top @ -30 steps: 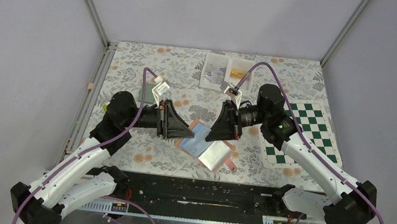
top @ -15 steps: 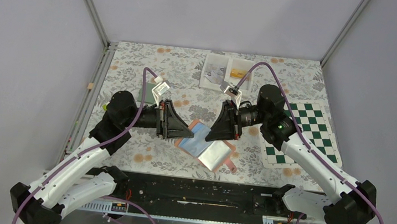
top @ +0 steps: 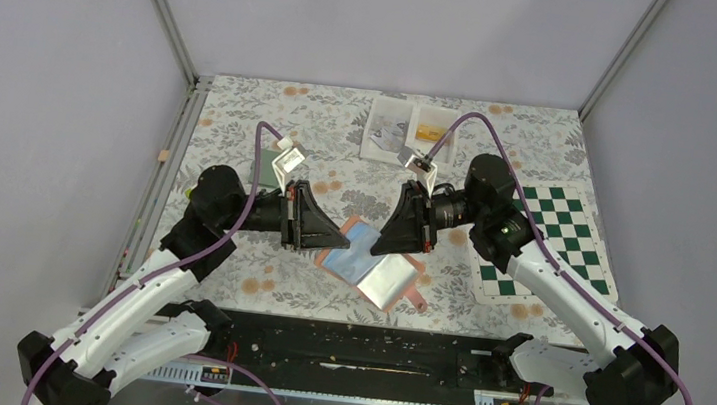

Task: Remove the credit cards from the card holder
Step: Remove the credit card from the card holder.

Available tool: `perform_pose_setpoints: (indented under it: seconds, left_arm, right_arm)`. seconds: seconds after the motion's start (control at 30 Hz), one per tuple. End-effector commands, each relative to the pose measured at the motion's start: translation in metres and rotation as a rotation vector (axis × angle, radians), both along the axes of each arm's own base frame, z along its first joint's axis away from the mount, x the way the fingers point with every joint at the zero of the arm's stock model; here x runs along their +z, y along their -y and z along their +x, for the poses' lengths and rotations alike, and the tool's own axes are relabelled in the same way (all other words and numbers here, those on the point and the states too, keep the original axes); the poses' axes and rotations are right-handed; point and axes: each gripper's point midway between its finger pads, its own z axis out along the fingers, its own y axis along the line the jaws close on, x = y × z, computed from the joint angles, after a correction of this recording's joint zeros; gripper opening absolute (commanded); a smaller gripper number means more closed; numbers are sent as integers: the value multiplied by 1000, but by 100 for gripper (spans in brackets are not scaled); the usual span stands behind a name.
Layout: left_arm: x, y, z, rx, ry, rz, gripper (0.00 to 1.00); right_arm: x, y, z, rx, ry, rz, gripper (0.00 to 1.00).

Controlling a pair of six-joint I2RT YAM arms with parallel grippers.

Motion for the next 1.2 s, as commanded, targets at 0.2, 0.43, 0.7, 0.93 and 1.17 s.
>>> perform_pose_setpoints:
  seconds: [0.2,0.43,0.7,0.93,1.17]
  left_arm:
    - [8,-2,-2,2,23,-10,0]
    - [-6,-3,10,79,1,71,0]
    - [-22,-13,35,251,6,186,0]
    - [-22,-17,41,290,24,202,0]
    - [-26,-18,43,310,23,213,0]
  right_arm:
    - [14,1,0,2,57,47,10]
    - [20,-1,6,-61,43,33,44]
    - [20,-4,55,-423,-55,-66,75]
    - [-8,-10,78,-594,-145,-201,77]
    - [-17,-27,73,-532,-181,-226,69]
